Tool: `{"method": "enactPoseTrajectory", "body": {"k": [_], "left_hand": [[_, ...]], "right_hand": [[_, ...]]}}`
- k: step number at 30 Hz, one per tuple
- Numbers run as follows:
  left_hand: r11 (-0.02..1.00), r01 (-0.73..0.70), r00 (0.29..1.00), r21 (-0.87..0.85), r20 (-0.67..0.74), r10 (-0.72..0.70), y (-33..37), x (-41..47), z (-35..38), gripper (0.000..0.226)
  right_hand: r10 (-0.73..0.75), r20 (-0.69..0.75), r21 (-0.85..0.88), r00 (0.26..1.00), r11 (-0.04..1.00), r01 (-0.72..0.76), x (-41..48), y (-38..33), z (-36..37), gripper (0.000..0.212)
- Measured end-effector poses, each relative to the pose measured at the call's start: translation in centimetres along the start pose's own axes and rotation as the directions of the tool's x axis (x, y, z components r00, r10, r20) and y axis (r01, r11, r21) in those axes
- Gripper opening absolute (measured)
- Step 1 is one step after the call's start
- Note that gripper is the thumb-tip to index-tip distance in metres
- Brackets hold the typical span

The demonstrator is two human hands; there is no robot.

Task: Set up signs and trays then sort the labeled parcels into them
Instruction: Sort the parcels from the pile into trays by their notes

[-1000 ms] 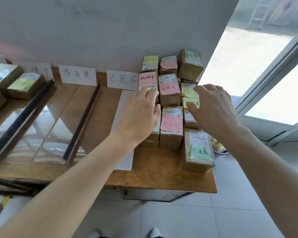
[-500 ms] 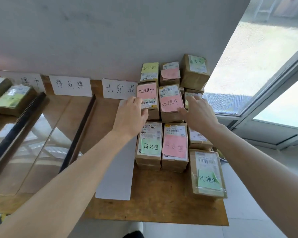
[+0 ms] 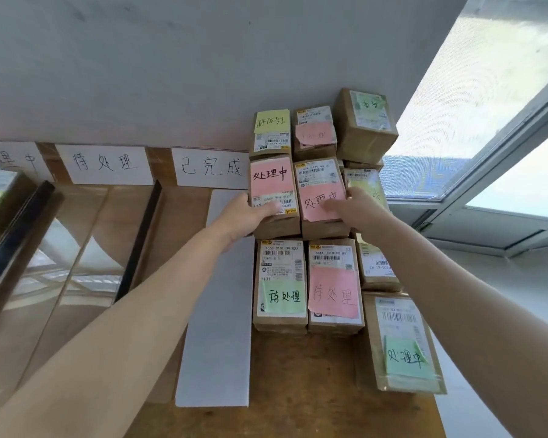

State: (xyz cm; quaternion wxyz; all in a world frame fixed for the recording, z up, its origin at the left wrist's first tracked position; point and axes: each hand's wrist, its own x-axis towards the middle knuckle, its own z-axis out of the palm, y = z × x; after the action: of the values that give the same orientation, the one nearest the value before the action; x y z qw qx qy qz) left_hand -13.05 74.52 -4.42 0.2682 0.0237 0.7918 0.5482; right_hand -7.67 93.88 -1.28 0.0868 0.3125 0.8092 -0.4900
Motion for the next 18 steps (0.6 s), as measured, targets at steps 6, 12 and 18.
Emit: {"method": "enactPoseTrajectory", "body": {"k": [6,12,18], "left_hand": [[0.998,0.001,1.0,-0.056,-0.008,-0.001,0.0,-0.2,-0.4,0.044],[0.992,-0.063,0.997,-0.108,-0.052,0.057,0.3,-2.8,-0.9,0.053],[0.975,-0.112,0.989,-0.193,-0.121,0.09,0.4,-8.7,-2.1,0.066]], "right_hand": [[0.029,0.074,0.212,0.997,0.976,-0.044,-0.5,-0.6,-0.5,0.027],[-0.03,0.088,0.287,0.996,0.958,0.004,-3.0,-1.0,-1.1,0.027],[-0.142,0.167,0.382,0.976,0.921,0.068,-6.9,-1.4,-1.7,0.04]]}}
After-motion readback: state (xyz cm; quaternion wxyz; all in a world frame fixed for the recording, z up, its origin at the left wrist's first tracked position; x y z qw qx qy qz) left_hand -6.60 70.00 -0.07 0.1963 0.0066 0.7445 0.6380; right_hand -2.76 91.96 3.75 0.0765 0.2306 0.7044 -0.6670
